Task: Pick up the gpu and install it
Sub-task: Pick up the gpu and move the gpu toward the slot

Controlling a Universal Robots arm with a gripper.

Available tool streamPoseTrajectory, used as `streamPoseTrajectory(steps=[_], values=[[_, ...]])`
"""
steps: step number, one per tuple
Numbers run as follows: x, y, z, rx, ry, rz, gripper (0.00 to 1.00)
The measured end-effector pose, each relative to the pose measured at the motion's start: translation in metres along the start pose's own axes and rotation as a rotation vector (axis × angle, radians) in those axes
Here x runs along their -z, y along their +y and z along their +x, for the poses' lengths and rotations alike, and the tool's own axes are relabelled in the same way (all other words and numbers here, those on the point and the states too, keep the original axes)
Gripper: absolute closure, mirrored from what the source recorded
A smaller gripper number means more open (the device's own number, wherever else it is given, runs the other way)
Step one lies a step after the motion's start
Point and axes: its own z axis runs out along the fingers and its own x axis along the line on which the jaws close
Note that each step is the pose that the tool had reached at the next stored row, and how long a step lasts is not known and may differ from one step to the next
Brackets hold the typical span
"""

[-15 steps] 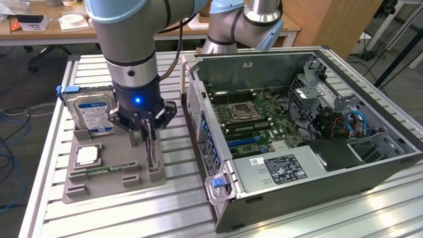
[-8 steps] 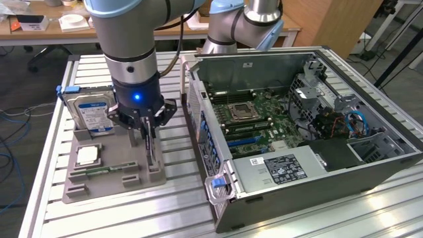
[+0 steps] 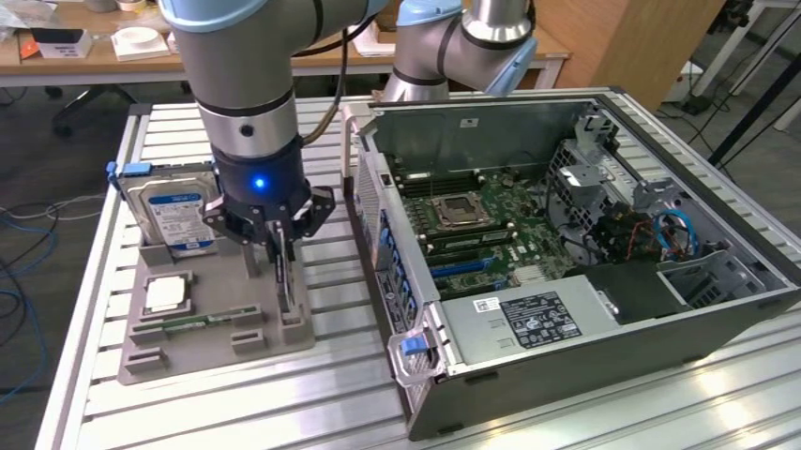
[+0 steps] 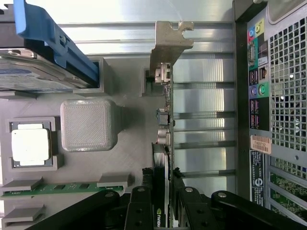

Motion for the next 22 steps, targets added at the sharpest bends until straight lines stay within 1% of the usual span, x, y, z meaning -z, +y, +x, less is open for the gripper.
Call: streamPoseTrajectory(steps=[6,8,13,22], values=[[0.0047,0.0003,0.000,0.000,-0.0002,-0.0002,0.74],[0.0087,0.0005,0.000,0.000,-0.0001,-0.0001,0.74],[0.0144,0.0008,0.000,0.000,-0.0001,-0.0002,0.74],[0.0216,0.0012,-0.001,0.000,-0.0002,-0.0001,0.74]])
